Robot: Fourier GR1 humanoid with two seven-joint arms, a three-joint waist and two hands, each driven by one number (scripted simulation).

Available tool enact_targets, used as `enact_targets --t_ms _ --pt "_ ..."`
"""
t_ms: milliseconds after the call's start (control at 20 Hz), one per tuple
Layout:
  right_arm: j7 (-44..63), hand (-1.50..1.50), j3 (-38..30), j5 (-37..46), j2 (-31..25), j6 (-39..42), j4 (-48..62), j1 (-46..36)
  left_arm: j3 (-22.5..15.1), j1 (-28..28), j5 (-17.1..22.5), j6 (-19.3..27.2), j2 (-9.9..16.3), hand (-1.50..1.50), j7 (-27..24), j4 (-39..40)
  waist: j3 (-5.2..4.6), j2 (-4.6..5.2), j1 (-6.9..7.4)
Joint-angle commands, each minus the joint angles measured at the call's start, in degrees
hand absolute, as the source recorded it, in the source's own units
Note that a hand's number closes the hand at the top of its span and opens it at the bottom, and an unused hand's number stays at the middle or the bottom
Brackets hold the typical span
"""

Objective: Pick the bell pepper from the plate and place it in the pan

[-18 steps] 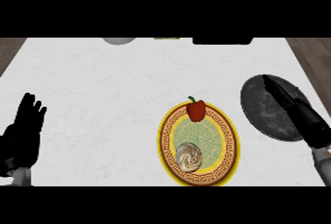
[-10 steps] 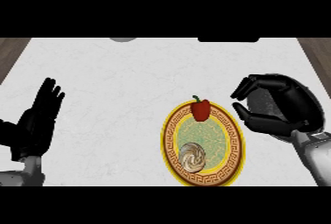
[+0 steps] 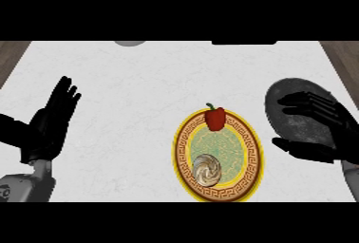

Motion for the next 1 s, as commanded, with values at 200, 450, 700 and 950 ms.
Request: enact_targets --t_ms 200,450,700,950 --pt "7.64 -1.50 -0.56 8.99 -5.36 2.46 -5.27 -6.35 -1.17 0.02 -2.18 0.54 -1.37 0.00 3.44 -3.54 -0.09 -0.20 0.76" --pt "22.43 -1.50 9.77 26.03 -3.78 0.27 -10.29 -8.49 0.12 -0.16 -1.47 -1.23 -1.85 0.00 0.54 0.26 -0.21 -0.22 0.80" --pt "34.69 -1.50 14.38 34.25 -2.54 8.66 -12.43 -14.49 0.25 -1.83 -2.29 -1.44 -0.89 0.00 3.55 -1.30 -0.14 -0.22 1.03" --pt "42.48 -1.50 21.60 40.50 -2.67 20.31 -10.13 -16.55 0.25 -3.18 -2.80 -0.64 -2.34 0.00 3.38 0.82 -0.20 -0.16 0.65"
